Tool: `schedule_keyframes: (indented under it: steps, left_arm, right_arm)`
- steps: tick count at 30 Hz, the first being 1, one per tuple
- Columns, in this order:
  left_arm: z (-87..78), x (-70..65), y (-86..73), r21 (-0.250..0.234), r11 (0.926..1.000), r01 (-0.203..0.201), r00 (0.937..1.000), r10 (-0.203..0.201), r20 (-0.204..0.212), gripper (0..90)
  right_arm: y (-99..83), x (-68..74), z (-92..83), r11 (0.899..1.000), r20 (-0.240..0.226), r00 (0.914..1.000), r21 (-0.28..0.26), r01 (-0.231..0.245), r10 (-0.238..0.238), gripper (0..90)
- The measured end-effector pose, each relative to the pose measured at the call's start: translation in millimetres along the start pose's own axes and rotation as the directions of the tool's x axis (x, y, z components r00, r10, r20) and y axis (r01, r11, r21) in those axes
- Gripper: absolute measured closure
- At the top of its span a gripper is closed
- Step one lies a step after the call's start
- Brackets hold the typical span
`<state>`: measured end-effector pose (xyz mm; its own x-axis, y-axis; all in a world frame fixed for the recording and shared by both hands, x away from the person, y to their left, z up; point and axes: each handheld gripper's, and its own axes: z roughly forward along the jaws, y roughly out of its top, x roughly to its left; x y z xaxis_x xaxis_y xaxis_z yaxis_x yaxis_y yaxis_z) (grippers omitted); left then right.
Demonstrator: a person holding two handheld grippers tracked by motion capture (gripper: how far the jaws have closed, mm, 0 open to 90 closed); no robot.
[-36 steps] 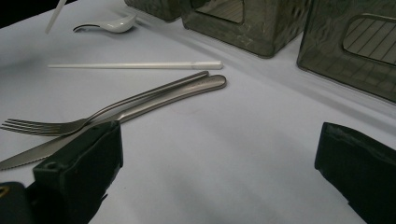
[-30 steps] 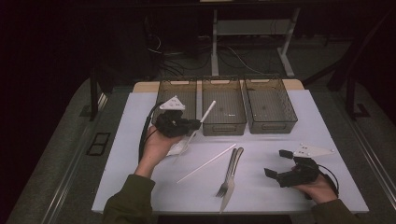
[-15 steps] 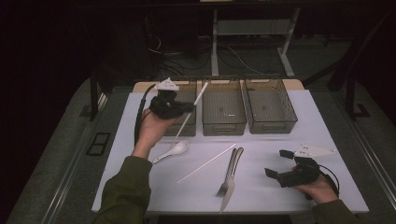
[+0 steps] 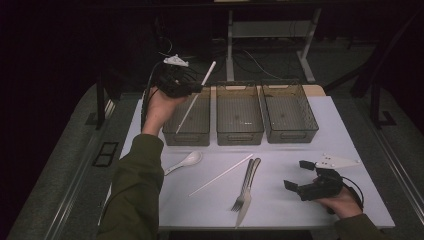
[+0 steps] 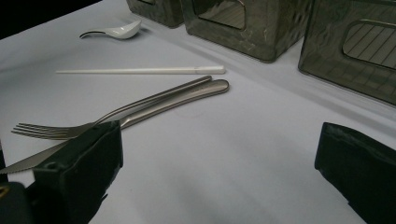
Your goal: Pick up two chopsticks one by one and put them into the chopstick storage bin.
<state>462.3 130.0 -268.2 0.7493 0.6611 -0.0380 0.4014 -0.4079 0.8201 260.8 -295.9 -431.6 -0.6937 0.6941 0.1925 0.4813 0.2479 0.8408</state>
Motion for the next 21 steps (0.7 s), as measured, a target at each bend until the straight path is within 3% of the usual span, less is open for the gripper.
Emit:
schedule_keyframes:
  steps: [6, 8, 21]
  left_arm:
    - [5.0, 15.1, -3.5, 0.007, 1.0000, -0.002, 0.9981, 0.003, -0.062, 84.1]
    - [9.2, 19.2, -9.1, -0.014, 0.9997, 0.018, 0.9971, -0.019, -0.074, 84.1]
    - [25.8, 42.2, -52.3, 0.050, 0.9958, 0.077, 0.9895, -0.070, -0.126, 84.0]
  right_arm:
    - [0.0, 0.1, -0.1, 1.000, -0.002, 1.0000, -0.002, -0.002, 0.002, 1.1]
    - [0.1, -0.1, 0.0, 1.000, -0.003, 1.0000, -0.001, -0.004, 0.004, 1.1]
    - [0.1, -0.3, -0.1, 1.000, -0.005, 0.9999, -0.003, -0.009, 0.009, 1.1]
